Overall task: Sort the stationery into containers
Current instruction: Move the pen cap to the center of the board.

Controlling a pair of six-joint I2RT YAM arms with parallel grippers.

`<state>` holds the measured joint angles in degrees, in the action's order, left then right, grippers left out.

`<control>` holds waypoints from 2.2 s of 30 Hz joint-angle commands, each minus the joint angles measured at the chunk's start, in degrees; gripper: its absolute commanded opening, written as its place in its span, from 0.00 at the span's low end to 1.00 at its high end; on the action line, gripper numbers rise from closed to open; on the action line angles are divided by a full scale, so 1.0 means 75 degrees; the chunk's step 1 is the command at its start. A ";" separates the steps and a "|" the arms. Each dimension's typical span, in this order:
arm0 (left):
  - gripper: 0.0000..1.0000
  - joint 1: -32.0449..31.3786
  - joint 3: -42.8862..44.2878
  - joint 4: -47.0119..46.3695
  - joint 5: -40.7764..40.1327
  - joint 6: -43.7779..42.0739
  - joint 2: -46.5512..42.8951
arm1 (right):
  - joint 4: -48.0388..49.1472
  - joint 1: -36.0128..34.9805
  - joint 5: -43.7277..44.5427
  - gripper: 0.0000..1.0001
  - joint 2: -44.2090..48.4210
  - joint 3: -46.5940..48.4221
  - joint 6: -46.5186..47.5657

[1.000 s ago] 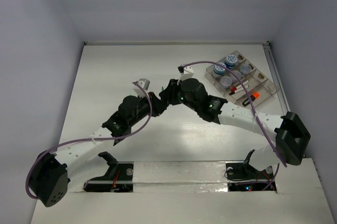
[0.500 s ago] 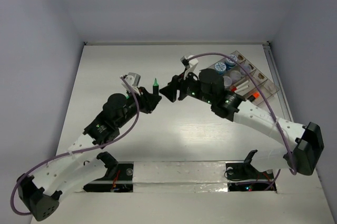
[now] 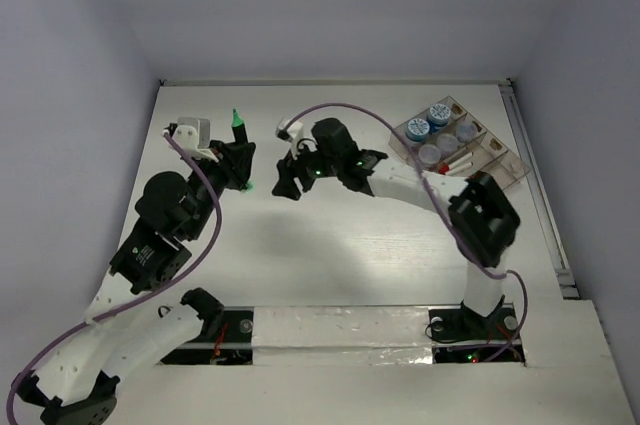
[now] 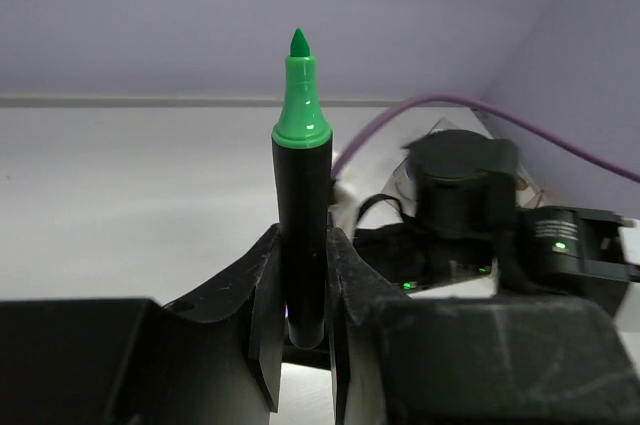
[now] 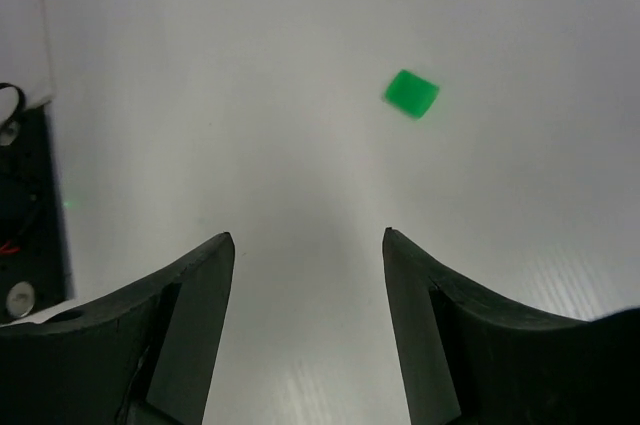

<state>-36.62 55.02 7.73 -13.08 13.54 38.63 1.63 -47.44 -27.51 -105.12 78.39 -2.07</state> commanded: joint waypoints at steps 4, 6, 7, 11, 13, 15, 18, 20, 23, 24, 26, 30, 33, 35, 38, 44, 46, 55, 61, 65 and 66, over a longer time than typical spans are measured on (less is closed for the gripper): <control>0.00 0.1026 0.0035 -0.0455 0.1051 -0.0388 0.0251 | -0.1247 -0.0084 -0.0423 0.73 -0.2188 0.2822 0.1013; 0.00 0.1249 -0.0082 -0.0585 0.1298 -0.0341 0.0251 | -0.1632 -0.0085 -0.0061 0.78 -0.2727 0.3757 0.1002; 0.00 0.1250 -0.0118 -0.0620 0.1368 -0.0317 0.0228 | -0.1728 -0.0178 0.0312 0.79 -0.3229 0.4041 0.0944; 0.00 0.1402 -0.0352 -0.0714 0.1486 -0.0305 0.0134 | -0.1858 -0.0517 0.1170 0.85 -0.4191 0.5003 0.0780; 0.00 0.1402 -0.0399 -0.0714 0.1521 -0.0317 0.0111 | -0.1916 -0.0670 0.1614 0.86 -0.4510 0.5332 0.0837; 0.00 0.1473 -0.0469 -0.0749 0.1580 -0.0317 0.0111 | -0.1998 -0.0798 0.1687 0.86 -0.4908 0.5730 0.0966; 0.00 0.1473 -0.0505 -0.0761 0.1685 -0.0305 0.0123 | -0.2150 -0.0893 0.2073 0.87 -0.5376 0.6281 0.1060; 0.00 0.1542 -0.0540 -0.0772 0.1709 -0.0305 0.0111 | -0.2385 -0.0963 0.2447 0.87 -0.5577 0.6551 0.1014; 0.00 0.1543 -0.0575 -0.0819 0.1709 -0.0294 0.0064 | -0.2385 -0.0964 0.2741 0.85 -0.5730 0.6599 0.1014; 0.00 0.1543 -0.0575 -0.0819 0.1941 -0.0282 0.0064 | -0.2315 -0.0964 0.2846 0.82 -0.5742 0.6541 0.0967; 0.00 0.1543 -0.0598 -0.0831 0.1967 -0.0282 0.0064 | -0.2280 -0.1034 0.3081 0.78 -0.5800 0.6494 0.0908; 0.00 0.1613 -0.0634 -0.0866 0.2060 -0.0282 0.0064 | -0.2197 -0.1104 0.3585 0.71 -0.5941 0.6446 0.0896; 0.00 0.1613 -0.0657 -0.0878 0.2119 -0.0270 0.0075 | -0.2139 -0.1186 0.4182 0.55 -0.6035 0.6481 0.0861; 0.00 0.1613 -0.0680 -0.0890 0.2131 -0.0270 0.0087 | -0.2069 -0.1256 0.4429 0.52 -0.6046 0.6447 0.0768; 0.00 0.1684 -0.0704 -0.0890 0.2166 -0.0259 0.0111 | -0.1929 -0.1257 0.4885 0.34 -0.6035 0.6342 0.0511; 0.00 0.1684 -0.0751 -0.0913 0.2213 -0.0270 0.0146 | -0.1144 -0.1175 0.6432 0.22 -0.4912 0.4704 -0.0871; 0.00 0.1684 -0.0751 -0.0936 0.2330 -0.0247 0.0216 | -0.0515 -0.1093 0.6852 0.21 -0.3932 0.3176 -0.1420; 0.00 0.1684 -0.0797 -0.0983 0.2787 -0.0141 0.0357 | -0.0194 -0.0729 0.8308 0.22 -0.0939 -0.2160 -0.4535; 0.00 0.1684 -0.0798 -0.0983 0.3115 -0.0094 0.0497 | 0.0028 -0.0729 0.7770 0.44 -0.0328 -0.3291 -0.5946; 0.00 0.1684 -0.0809 -0.0972 0.3115 -0.0094 0.0509 | 0.0099 -0.0729 0.7324 0.62 0.0152 -0.3327 -0.5691; 0.00 0.1684 -0.0809 -0.0972 0.3127 -0.0094 0.0498 | 0.0053 -0.0729 0.7312 0.66 0.0304 -0.3315 -0.5597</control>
<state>-24.27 49.19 3.70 8.97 12.51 42.74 5.32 -52.27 29.98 -104.71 55.29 -42.06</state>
